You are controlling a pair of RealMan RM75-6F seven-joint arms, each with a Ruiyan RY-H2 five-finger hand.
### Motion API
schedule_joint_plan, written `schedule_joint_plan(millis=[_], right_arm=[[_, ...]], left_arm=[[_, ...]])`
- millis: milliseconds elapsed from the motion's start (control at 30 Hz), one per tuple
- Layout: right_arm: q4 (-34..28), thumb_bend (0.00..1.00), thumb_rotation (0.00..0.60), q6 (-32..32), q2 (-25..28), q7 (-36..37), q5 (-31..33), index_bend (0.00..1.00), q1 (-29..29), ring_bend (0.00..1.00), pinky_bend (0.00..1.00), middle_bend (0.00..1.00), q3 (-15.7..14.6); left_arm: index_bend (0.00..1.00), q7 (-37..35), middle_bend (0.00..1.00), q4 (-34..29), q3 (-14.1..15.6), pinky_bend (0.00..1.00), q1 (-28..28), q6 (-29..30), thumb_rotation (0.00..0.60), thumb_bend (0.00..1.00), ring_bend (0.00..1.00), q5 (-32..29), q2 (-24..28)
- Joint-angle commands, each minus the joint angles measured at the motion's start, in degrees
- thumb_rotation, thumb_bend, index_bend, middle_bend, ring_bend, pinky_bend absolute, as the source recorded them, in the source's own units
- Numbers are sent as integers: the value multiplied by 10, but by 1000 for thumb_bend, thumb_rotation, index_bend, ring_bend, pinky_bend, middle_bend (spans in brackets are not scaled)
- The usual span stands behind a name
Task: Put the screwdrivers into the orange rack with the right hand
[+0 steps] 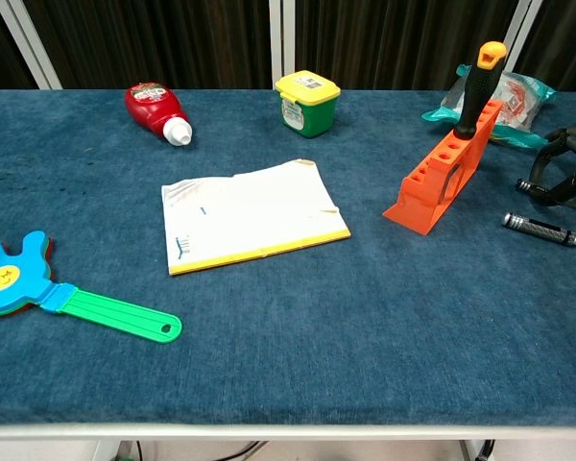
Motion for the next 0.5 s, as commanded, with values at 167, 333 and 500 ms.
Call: schedule_joint_plan(millis=[167, 333, 500], right_arm=[[-68, 418, 600, 36, 48, 81, -71, 632, -38, 0, 0, 0, 6], [-135, 418, 600, 66, 107, 191, -145, 637, -77, 0, 0, 1, 21], [-134, 407, 600, 117, 116, 401, -248, 640, -106, 0, 0, 18, 57]], left_arm=[[156, 0, 84, 0, 0, 182, 0, 0, 600, 56, 28, 1, 0], [156, 3, 84, -1, 1, 182, -2, -4, 600, 56, 27, 0, -1], [156, 9, 84, -4, 1, 182, -1, -3, 600, 56, 28, 1, -3]])
